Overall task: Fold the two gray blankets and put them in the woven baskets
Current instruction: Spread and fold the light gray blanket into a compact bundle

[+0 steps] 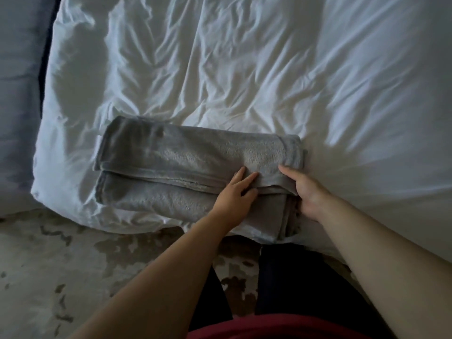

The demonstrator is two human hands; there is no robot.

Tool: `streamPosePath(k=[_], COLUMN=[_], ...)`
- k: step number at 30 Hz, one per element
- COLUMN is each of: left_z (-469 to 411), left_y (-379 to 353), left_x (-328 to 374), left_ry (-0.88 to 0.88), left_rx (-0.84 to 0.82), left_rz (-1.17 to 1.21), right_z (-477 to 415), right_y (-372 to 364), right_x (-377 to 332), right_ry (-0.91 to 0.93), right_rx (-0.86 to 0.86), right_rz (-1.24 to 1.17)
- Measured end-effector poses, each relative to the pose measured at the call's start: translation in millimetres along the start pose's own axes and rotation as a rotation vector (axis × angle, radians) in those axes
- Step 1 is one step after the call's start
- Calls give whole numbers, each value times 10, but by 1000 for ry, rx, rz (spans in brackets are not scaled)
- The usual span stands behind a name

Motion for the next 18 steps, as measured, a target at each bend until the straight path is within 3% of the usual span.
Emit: streamPosePath(k=[8,12,18], left_z=[15,-18,-229], left_y=[211,502,1298], left_x=[-72,-143,-219], left_ry=[-23,26,351], left_rx=[-100,-154,-321], left_rz=[234,452,669], right_z=[290,485,615], right_y=[-301,-672,-1656], right_x=[7,-79,-143], right_ry=[-32,132,349], right_rx=[152,356,536], right_rz=[-30,60,127])
Point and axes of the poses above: each hand's wrist, its own z-axis away from the middle knuckle, its own y-axis out of the back of the hand, x = y × z, the point moved 2 cm from there along -z, towards the middle knuckle, and after that the axes turned 3 degrees about -y, right-handed, at the moved point
